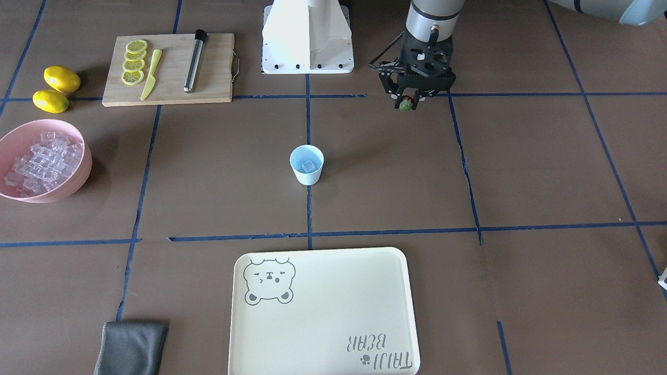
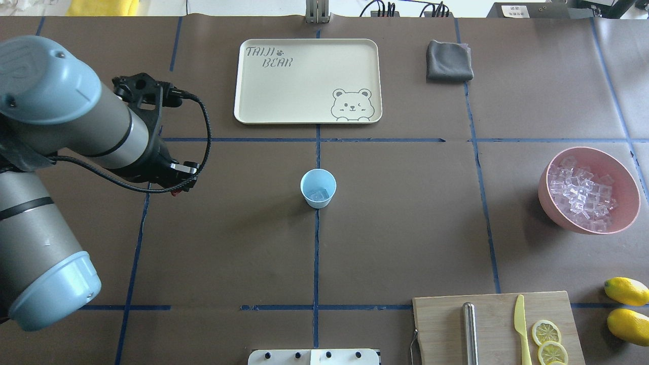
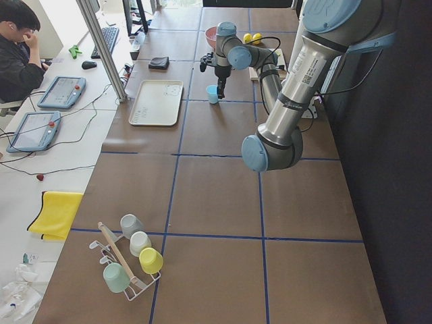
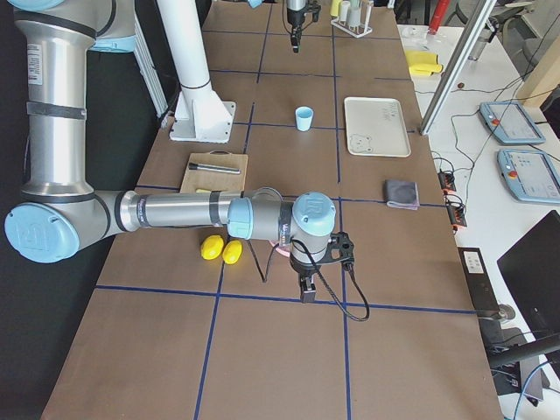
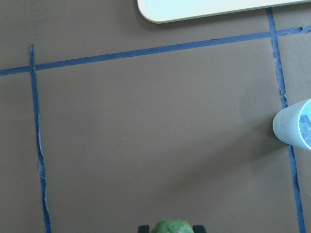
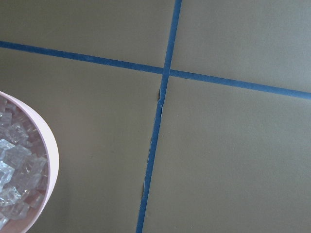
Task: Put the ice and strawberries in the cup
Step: 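Lift the strawberry and carry it over the light-blue cup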
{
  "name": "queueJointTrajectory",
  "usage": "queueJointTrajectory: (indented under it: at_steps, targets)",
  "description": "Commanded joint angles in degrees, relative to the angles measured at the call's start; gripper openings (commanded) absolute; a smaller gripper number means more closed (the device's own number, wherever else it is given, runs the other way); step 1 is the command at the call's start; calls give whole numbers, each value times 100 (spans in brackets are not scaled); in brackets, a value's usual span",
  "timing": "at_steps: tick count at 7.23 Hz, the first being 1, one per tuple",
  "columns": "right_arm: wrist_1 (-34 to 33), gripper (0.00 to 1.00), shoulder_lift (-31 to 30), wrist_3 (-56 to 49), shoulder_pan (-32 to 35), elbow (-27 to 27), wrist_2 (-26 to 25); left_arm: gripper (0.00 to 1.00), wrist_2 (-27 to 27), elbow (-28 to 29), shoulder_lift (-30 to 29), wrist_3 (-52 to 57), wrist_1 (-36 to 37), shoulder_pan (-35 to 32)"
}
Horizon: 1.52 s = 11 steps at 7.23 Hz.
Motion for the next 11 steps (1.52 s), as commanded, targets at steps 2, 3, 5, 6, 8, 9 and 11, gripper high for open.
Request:
queueJointTrajectory:
  at_steps: [2,3,5,6,8,9,11]
  targets:
    - [0,100,45,1,-4,0,3,0,208,1739,-1290,-623,-410,191]
    - [8,100,45,1,-4,0,3,0,461,2267,-1537,-912,-891,304]
    - [9,100,45,1,-4,0,3,1,560,3322,-2177,-1142,-1238,385]
    - [9,100,45,1,-4,0,3,3,551,3423,-2251,-1161,-1238,393]
    - [0,100,45,1,-4,0,3,5,534,3415,-2225,-1169,-1238,402]
    - [8,100,45,1,-4,-8,-6,5,534,3389,-2225,-1178,-1238,472]
    - [0,100,45,1,-4,-8,-6,12,525,3389,-2190,-1161,-1317,490]
